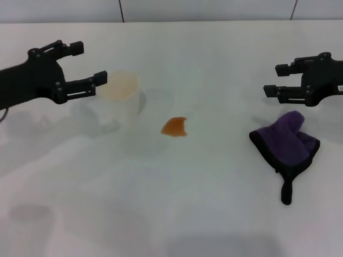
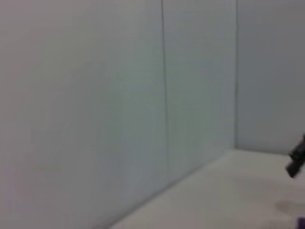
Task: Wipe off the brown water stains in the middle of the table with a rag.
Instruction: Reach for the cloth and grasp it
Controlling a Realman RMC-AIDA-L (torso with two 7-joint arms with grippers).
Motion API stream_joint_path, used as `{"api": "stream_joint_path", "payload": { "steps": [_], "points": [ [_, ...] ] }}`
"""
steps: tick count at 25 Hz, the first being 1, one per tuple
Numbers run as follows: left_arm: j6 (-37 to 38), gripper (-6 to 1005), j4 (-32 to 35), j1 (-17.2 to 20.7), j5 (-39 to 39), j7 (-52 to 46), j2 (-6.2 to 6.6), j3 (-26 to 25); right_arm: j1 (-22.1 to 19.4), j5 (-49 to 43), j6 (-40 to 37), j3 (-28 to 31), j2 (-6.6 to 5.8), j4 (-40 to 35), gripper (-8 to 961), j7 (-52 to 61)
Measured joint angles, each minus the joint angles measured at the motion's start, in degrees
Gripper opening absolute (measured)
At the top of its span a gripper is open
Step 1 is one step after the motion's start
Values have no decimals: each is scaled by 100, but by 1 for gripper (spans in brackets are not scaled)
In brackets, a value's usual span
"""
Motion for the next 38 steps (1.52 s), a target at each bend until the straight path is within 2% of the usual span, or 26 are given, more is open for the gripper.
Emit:
{"api": "stream_joint_path", "payload": {
  "steps": [7, 14, 38],
  "points": [
    [815, 874, -1004, -514, 805, -787, 16, 8, -6, 6, 119, 7, 0, 51, 559, 1],
    [1116, 874, -1518, -974, 1825, -1327, 20, 13, 51, 6, 251, 20, -6, 256, 560, 2],
    [1436, 874, -1300, -956, 2222, -1258, 50, 17, -2, -66, 119, -24, -34, 458, 560, 178]
  ]
}}
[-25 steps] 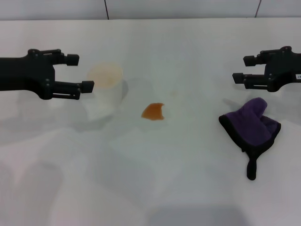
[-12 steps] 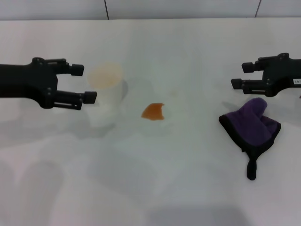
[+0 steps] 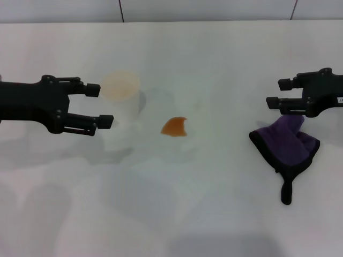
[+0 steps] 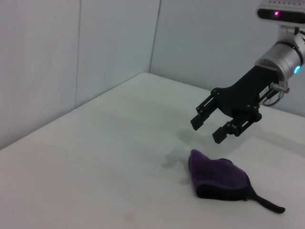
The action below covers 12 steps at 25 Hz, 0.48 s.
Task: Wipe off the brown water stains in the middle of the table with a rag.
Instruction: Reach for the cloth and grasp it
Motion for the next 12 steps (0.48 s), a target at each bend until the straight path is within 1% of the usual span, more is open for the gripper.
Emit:
{"api": "stream_joint_path", "payload": {
  "steps": [5, 12],
  "points": [
    [4, 875, 13, 32, -94, 21, -5, -8, 8, -151, -5, -8, 12, 61, 559, 54],
    [14, 875, 50, 33, -93, -22, -21, -8, 21, -383, -103, -9, -2, 139, 559, 239]
  ]
}}
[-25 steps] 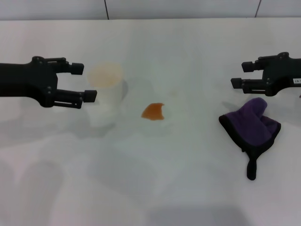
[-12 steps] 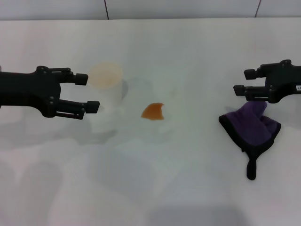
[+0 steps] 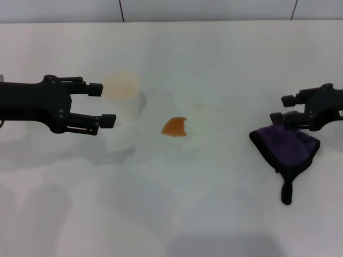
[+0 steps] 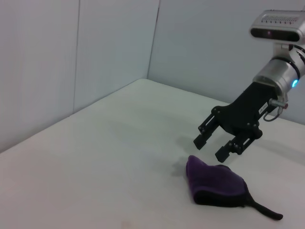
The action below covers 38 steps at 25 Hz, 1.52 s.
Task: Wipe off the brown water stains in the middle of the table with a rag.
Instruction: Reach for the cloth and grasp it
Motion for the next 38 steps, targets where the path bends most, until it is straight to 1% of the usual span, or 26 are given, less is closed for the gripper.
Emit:
{"api": "stream_joint_path", "payload": {
  "steps": [4, 5, 7, 13, 18, 26, 32, 38],
  "points": [
    [1, 875, 4, 0, -12, -1, -1, 0, -15, -242, -32, 31, -8, -87, 560, 261],
    [1, 875, 5, 0, -22, -2, -3, 0, 7, -576, -65, 27, -8, -213, 560, 548],
    [2, 875, 14, -6, -25, -4, -9, 0, 18, -816, -111, 7, 1, -329, 560, 734],
    [2, 875, 65, -23, -97, -11, -7, 0, 98, -1296, -371, -34, 21, -635, 560, 1265],
    [1, 875, 67, -14, -160, -31, -4, 0, 163, -1360, -563, -164, 20, -734, 559, 1563],
    [0, 875, 67, -21, -163, -31, 7, 0, 301, -1416, -493, -720, 37, -733, 559, 1900],
    [0, 875, 67, -17, -163, -17, 8, 0, 345, -1495, -367, -742, 27, -711, 559, 1902],
    [-1, 874, 66, -13, -163, -20, 4, 0, 335, -1505, -363, -632, 7, -776, 560, 1905]
  ]
}}
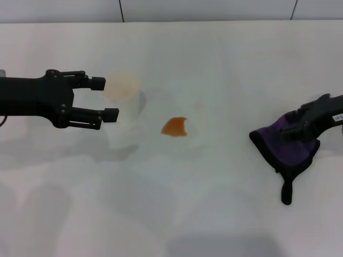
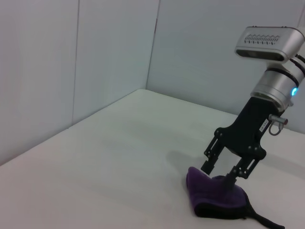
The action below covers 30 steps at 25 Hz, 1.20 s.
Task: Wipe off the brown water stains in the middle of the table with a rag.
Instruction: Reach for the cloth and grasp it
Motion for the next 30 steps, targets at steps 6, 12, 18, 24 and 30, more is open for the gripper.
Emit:
{"api": "stream_joint_path", "payload": {
  "steps": [6, 12, 18, 24, 30],
  "points": [
    [0, 875, 0, 3, -2, 6, -8, 0, -72, -23, -9, 82, -4, -29, 560, 43],
    [1, 874, 0, 4, -48, 7, -14, 0, -140, -169, 19, 46, 22, -72, 560, 219],
    [0, 874, 9, 4, -80, 16, -14, 1, -133, -292, 106, 33, 20, -153, 558, 528],
    [-2, 874, 9, 11, -82, 35, -14, 1, -145, -358, 138, -118, 25, -213, 549, 724],
    [-9, 874, 17, 13, -82, 55, -14, 0, -201, -377, 156, -314, 36, -247, 531, 808]
  ]
}}
